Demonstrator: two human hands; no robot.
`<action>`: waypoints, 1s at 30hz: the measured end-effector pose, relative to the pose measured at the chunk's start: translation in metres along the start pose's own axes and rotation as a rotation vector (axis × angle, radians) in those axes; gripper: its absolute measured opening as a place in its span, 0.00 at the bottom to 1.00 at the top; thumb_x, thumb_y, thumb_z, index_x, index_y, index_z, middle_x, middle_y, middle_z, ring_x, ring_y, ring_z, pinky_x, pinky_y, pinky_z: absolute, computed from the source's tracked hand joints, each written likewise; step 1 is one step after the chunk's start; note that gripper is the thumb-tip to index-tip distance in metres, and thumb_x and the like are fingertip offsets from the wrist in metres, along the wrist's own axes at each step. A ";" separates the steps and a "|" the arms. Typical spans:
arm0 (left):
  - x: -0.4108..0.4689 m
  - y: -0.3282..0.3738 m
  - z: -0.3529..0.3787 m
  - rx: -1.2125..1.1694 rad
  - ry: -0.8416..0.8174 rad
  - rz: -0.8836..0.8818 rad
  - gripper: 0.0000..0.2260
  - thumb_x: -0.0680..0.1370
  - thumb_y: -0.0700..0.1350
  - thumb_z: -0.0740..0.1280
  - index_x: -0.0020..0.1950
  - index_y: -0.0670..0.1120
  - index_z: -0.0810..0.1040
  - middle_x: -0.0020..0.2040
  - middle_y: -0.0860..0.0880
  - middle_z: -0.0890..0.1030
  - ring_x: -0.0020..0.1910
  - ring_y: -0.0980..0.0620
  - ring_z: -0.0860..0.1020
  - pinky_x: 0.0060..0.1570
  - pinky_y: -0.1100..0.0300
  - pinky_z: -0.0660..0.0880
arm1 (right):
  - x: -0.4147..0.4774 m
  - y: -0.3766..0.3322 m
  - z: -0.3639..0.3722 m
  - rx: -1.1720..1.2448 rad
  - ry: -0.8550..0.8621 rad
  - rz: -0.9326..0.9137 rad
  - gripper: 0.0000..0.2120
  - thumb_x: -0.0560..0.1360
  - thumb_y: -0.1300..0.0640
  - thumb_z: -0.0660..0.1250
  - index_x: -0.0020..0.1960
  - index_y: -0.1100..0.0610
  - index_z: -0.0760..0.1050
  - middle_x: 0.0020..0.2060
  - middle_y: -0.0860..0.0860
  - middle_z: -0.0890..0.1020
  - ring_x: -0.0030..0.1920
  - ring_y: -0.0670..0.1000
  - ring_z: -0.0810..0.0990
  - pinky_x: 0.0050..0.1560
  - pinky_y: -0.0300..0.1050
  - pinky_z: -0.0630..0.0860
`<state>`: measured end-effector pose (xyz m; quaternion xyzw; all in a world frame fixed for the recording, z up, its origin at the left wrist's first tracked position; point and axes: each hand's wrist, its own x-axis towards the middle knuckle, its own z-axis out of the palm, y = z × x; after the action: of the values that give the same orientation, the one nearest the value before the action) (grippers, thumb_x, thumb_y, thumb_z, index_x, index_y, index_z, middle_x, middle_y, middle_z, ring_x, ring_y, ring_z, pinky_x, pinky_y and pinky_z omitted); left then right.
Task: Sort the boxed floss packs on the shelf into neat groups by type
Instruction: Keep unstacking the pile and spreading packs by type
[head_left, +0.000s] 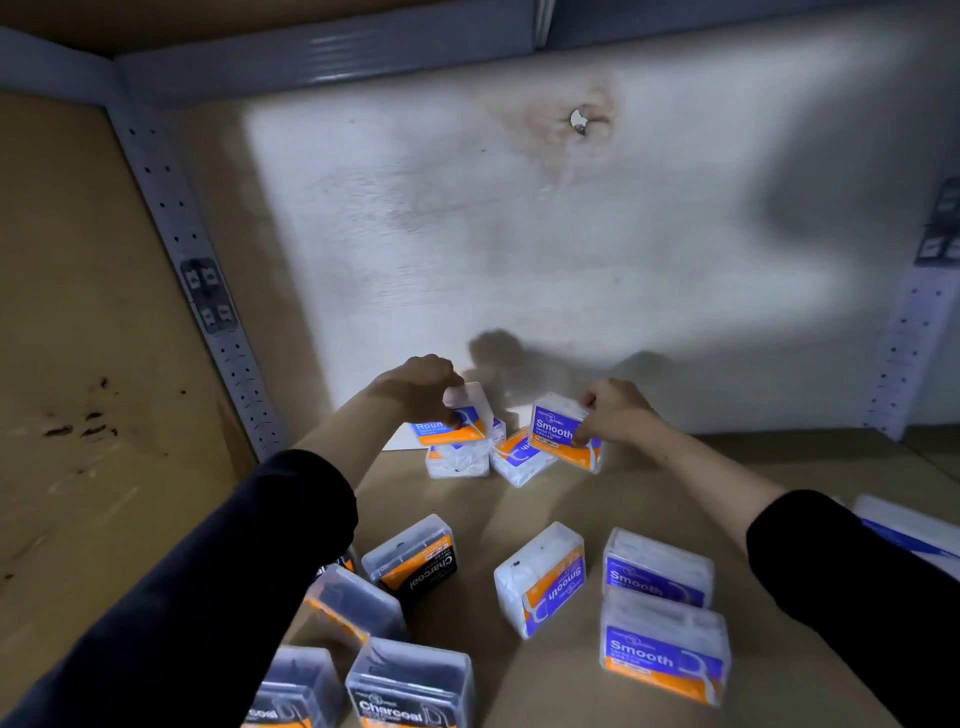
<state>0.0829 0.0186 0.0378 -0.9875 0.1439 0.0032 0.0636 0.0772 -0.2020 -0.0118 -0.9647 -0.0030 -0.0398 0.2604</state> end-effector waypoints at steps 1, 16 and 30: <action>-0.006 0.003 -0.002 0.001 -0.008 0.002 0.18 0.74 0.50 0.69 0.62 0.46 0.76 0.59 0.42 0.77 0.59 0.43 0.75 0.51 0.57 0.70 | -0.005 0.001 -0.003 -0.002 -0.014 -0.002 0.25 0.64 0.59 0.76 0.59 0.63 0.76 0.58 0.58 0.80 0.57 0.54 0.78 0.44 0.38 0.69; -0.072 0.032 -0.032 0.022 0.000 0.016 0.22 0.73 0.54 0.70 0.64 0.47 0.76 0.62 0.44 0.77 0.61 0.45 0.73 0.56 0.57 0.72 | -0.058 0.037 0.014 -0.100 -0.238 0.008 0.20 0.65 0.66 0.73 0.57 0.66 0.77 0.57 0.60 0.80 0.47 0.51 0.76 0.45 0.39 0.70; -0.079 0.065 -0.048 -0.004 0.012 0.085 0.19 0.73 0.52 0.70 0.62 0.47 0.77 0.60 0.46 0.78 0.59 0.46 0.74 0.50 0.59 0.70 | -0.093 0.058 -0.007 0.016 0.056 -0.029 0.12 0.72 0.63 0.66 0.55 0.63 0.79 0.55 0.58 0.81 0.56 0.56 0.78 0.47 0.39 0.69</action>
<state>-0.0123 -0.0269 0.0794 -0.9807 0.1861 0.0000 0.0605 -0.0149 -0.2539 -0.0422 -0.9609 -0.0100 -0.0704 0.2677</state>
